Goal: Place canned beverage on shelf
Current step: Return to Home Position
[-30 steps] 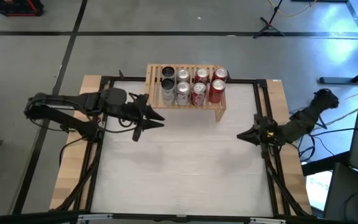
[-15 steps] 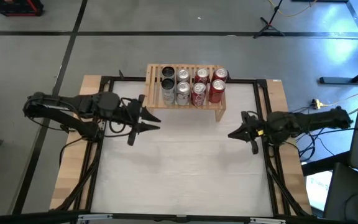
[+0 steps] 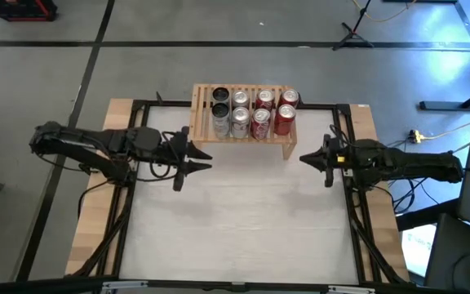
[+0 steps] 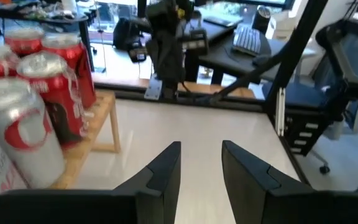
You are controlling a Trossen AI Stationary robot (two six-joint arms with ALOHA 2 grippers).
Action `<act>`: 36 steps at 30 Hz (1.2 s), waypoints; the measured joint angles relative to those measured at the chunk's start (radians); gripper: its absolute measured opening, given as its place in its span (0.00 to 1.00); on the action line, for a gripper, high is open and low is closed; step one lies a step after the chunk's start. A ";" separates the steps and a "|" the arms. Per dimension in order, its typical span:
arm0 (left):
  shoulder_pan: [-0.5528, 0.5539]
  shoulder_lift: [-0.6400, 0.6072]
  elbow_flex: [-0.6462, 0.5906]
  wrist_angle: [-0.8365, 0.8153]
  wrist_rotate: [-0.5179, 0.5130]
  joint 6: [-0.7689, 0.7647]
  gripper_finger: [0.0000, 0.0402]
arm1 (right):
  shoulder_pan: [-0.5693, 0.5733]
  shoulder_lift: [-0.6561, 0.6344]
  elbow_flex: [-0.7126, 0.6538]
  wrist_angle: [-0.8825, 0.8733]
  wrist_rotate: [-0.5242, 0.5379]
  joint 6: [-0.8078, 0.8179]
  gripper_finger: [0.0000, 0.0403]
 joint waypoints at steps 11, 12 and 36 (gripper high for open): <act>0.000 -0.252 -0.421 0.302 -0.015 -0.016 0.26 | 0.000 -0.113 -0.193 0.217 -0.219 -0.097 0.00; 0.001 -0.281 -0.452 0.316 -0.015 -0.016 0.26 | 0.000 -0.130 -0.212 0.225 -0.218 -0.098 0.00; 0.001 -0.908 -0.922 0.328 -0.019 0.002 0.26 | 0.000 -0.379 -0.371 0.255 -0.253 -0.125 0.00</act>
